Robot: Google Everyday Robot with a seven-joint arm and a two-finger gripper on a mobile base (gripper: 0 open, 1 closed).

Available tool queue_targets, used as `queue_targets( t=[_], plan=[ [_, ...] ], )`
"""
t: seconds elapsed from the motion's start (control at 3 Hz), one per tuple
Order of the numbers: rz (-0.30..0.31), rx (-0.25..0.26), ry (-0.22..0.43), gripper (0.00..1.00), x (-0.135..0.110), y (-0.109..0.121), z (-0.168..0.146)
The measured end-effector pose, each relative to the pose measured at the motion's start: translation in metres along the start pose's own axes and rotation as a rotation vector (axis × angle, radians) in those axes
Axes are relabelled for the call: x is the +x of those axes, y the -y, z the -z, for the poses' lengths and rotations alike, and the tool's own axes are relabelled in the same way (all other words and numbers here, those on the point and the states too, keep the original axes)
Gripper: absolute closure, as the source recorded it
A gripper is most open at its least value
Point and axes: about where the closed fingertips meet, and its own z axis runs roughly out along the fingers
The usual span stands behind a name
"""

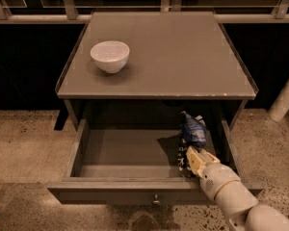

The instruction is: Place blue chip bag into top drawer

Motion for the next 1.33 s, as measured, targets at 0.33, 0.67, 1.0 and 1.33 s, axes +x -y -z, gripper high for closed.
queue_targets(
  t=[0.33,0.67,1.0,1.33],
  plan=[
    [0.0,0.0,0.0,0.59,0.0,0.0,0.0],
    [0.0,0.0,0.0,0.36,0.0,0.0,0.0],
    [0.044,0.027,-0.015,0.12,0.0015,-0.0002,-0.0009],
    [0.228,0.136,-0.058,0.0,0.0024,-0.0031,-0.0033]
  ],
)
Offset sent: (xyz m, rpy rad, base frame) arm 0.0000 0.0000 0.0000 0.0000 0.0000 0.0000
